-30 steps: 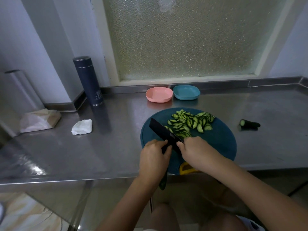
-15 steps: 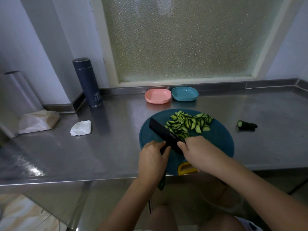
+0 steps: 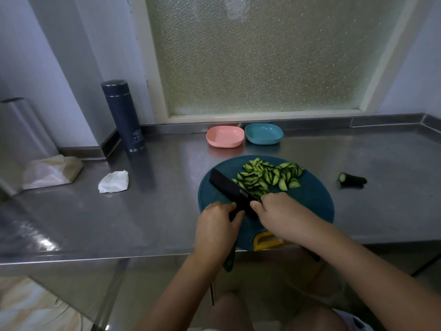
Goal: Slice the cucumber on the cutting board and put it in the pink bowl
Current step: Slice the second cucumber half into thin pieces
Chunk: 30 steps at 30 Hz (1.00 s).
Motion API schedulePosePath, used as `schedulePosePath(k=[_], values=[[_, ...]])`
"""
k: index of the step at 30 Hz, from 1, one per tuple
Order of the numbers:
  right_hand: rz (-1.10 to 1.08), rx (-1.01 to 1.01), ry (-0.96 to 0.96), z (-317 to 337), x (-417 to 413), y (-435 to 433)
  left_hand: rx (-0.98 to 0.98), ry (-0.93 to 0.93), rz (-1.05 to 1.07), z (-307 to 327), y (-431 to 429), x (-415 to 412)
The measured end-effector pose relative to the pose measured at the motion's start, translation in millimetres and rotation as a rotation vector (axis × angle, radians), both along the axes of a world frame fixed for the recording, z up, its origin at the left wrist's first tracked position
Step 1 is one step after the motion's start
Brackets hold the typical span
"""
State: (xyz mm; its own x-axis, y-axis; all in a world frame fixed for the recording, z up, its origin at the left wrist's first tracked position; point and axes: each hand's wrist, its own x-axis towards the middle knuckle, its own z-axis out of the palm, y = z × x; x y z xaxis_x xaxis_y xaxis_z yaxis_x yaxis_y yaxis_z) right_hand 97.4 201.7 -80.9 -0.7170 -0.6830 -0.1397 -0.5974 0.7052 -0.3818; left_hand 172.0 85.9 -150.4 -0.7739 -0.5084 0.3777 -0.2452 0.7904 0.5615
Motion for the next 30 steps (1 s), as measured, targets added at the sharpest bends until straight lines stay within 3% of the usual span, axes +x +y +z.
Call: schedulePosePath(k=[6, 15, 30], values=[[-0.013, -0.010, -0.011, -15.1, -0.3, -11.4, -0.067, -0.054, -0.011, 1.1, 1.1, 9.1], [-0.053, 0.011, -0.059, -11.4, 2.3, 1.2, 0.045, 0.065, 0.035, -4.6, 4.8, 10.2], [-0.002, -0.016, 0.014, -4.6, 6.6, 6.2, 0.015, 0.106, 0.031, -7.5, 6.4, 10.3]])
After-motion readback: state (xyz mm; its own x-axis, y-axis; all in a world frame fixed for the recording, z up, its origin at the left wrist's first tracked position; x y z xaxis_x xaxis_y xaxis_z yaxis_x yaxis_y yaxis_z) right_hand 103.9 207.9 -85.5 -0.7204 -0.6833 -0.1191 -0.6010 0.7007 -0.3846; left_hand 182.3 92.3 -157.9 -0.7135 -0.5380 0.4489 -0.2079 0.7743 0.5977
